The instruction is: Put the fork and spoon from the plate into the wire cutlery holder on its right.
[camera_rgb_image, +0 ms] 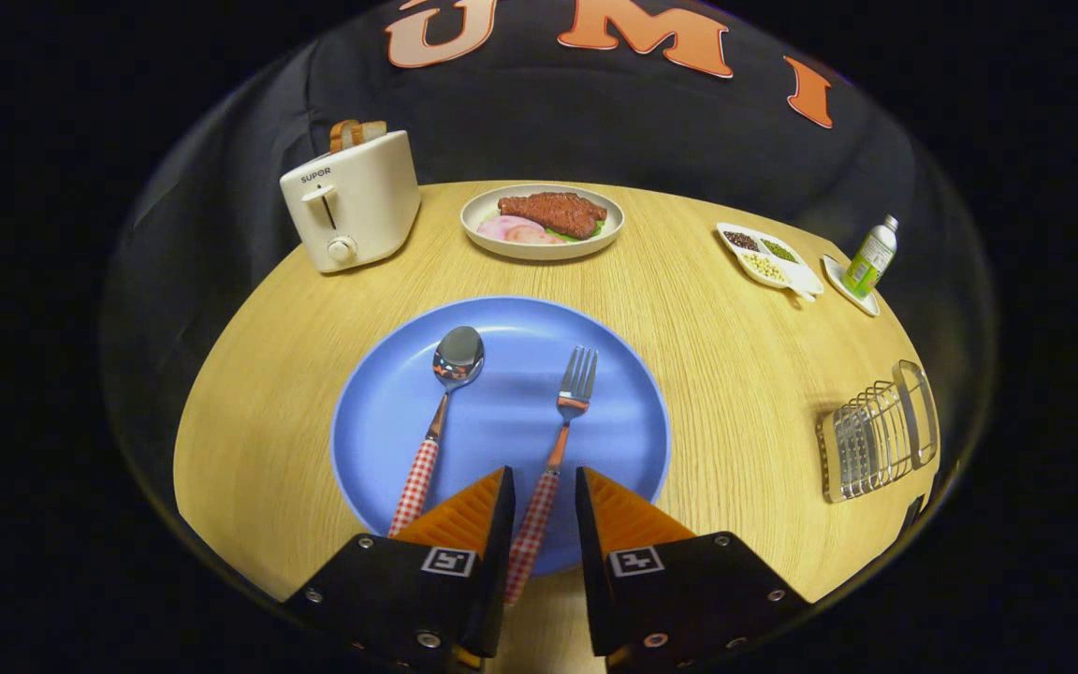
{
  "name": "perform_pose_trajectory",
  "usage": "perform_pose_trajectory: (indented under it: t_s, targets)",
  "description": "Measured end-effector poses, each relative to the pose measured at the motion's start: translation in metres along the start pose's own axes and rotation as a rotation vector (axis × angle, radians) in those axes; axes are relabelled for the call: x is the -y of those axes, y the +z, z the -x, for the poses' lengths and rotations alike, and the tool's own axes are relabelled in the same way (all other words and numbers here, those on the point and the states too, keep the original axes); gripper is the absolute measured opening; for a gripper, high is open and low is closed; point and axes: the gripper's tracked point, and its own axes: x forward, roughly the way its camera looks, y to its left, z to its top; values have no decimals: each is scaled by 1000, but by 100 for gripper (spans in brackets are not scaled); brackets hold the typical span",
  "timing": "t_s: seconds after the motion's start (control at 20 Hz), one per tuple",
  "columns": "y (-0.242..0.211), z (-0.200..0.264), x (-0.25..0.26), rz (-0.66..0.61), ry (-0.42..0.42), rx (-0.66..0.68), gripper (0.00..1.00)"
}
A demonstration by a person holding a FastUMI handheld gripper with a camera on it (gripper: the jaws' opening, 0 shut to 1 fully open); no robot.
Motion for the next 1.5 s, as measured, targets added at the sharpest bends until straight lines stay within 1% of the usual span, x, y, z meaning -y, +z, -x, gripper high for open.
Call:
perform_pose_trajectory:
  t_s: [0.05,0.2,0.25,0.45,0.6,0.75,0.95,1.15,1.35,1.5]
  targets:
    - [0,-4,-3,2,1,0,30]
    - [4,-11,6,22,-47,12,20]
    - [4,-12,6,19,-48,11,15]
    - [6,-14,8,-8,-15,2,8]
    - [12,-5,12,-20,17,11,6]
    - [33,14,23,12,46,60,5]
    - [59,41,53,29,58,119,5]
    - [82,71,84,-4,66,177,5]
    - [96,101,119,-31,54,220,5]
    - [93,118,159,-37,9,208,5]
